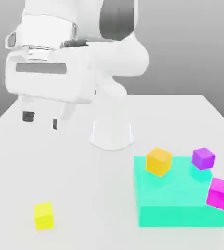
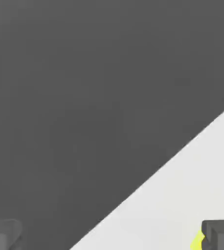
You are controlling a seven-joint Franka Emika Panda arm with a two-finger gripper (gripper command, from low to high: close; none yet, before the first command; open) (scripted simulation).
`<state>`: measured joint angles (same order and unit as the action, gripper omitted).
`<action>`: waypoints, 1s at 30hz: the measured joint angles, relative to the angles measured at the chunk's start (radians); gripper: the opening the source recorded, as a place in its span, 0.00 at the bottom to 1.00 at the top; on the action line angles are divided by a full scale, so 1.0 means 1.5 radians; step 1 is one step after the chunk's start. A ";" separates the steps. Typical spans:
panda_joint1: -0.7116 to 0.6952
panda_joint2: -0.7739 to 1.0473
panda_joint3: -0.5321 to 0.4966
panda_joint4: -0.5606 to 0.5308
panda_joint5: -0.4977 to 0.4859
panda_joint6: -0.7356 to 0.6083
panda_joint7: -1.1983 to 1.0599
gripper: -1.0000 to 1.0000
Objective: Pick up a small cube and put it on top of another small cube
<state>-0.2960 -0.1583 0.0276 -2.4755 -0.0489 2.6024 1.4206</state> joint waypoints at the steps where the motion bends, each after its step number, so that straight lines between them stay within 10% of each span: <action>1: -0.006 0.024 -0.004 -0.007 -0.001 0.011 0.023 0.50; 14: -0.059 0.337 -0.030 -0.045 0.051 0.193 0.181 0.50; 15: -0.060 0.360 -0.029 -0.041 0.052 0.211 0.180 0.00; 30: -0.034 0.189 -0.004 -0.088 0.036 0.088 0.163 0.00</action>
<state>-0.3474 0.1257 0.0218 -2.6070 0.0057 2.7346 1.6644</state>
